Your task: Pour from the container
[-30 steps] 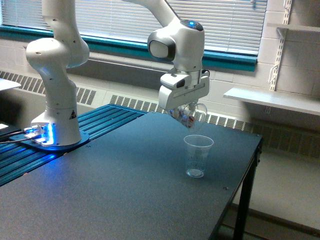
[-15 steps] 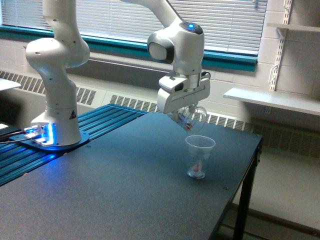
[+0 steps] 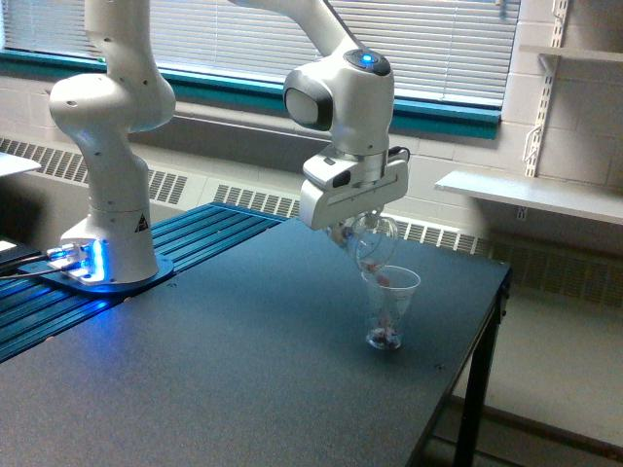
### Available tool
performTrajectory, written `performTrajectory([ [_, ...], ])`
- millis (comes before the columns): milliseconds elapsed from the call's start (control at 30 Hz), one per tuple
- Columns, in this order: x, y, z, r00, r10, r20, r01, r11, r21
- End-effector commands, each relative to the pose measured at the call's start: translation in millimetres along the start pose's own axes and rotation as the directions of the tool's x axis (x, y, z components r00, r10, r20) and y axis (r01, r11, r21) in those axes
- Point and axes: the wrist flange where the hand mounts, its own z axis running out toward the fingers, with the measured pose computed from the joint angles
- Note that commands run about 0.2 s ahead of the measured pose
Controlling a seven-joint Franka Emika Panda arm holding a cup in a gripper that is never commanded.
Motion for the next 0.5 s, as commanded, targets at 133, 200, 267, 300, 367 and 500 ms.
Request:
performTrajectory([
  [133,-4.1,-4.6,-3.7,1.000,-0.014,0.015,0.014,1.000,0.004],
  [200,-5.1,-4.6,-3.8,1.000,-0.013,0.018,0.013,1.000,0.005],
  [267,-5.3,-4.0,-3.9,1.000,-0.012,0.016,0.012,1.000,0.004],
  [300,-5.8,-3.8,-4.0,1.000,-0.010,0.019,0.010,1.000,0.005],
  [367,-6.8,-3.1,-3.7,1.000,-0.008,0.023,0.008,1.000,0.004],
  [500,-8.6,-1.4,-3.8,0.999,0.000,0.038,0.000,1.000,0.002],
])
